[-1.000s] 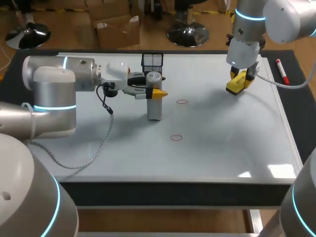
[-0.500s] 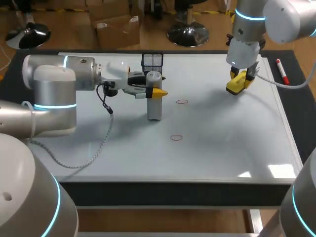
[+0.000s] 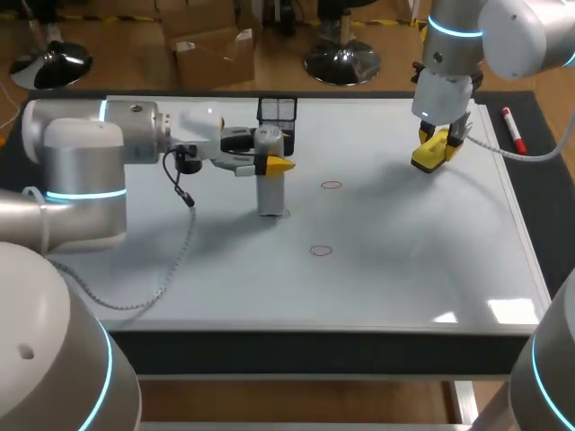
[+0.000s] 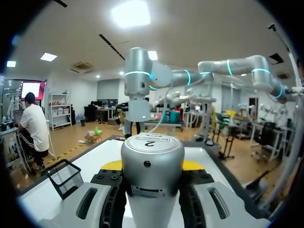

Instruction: Pick up the inspection probe, press it on each red-marked spot on the whiteboard one by one, put down the probe, pick up the eraser, and wipe off all the red marks.

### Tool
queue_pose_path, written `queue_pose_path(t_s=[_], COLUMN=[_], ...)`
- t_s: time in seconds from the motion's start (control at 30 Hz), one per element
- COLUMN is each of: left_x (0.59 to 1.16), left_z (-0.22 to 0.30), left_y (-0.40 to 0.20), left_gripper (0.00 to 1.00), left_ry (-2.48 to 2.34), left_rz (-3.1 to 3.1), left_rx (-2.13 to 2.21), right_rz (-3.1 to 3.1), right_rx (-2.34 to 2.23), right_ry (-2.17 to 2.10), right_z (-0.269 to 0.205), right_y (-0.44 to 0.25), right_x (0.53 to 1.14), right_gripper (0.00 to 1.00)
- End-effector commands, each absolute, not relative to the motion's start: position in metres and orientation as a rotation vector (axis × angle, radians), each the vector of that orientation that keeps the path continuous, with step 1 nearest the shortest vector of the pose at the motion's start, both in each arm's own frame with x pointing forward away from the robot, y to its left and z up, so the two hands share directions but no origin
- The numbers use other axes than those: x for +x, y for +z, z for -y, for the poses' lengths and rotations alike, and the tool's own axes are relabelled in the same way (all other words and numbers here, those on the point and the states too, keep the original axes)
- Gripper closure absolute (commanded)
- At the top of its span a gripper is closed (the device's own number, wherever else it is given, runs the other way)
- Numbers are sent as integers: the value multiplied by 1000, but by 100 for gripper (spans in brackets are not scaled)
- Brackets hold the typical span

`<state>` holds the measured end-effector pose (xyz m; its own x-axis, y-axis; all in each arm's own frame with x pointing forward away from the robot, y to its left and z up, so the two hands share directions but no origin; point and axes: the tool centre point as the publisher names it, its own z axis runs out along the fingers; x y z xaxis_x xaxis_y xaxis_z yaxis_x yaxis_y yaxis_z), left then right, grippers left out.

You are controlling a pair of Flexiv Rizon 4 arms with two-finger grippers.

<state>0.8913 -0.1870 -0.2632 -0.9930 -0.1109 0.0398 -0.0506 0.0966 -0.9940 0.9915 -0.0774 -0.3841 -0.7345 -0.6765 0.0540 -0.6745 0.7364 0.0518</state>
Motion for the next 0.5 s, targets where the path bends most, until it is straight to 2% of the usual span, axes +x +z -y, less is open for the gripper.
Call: queue_pose_path(t_s=[0.03,0.5], left_x=[869,833], left_z=[157,84], left_y=[-247,-234], left_gripper=[100,100], left_ry=[-2050,-2001], left_rz=[-2249,-2124], left_rx=[-223,-334], right_rz=[2861,2861], right_rx=[1117,1117], right_ry=[-39,-39], right_z=[78,78], right_y=[-383,-383], right_x=[991,991], right_gripper=[100,100])
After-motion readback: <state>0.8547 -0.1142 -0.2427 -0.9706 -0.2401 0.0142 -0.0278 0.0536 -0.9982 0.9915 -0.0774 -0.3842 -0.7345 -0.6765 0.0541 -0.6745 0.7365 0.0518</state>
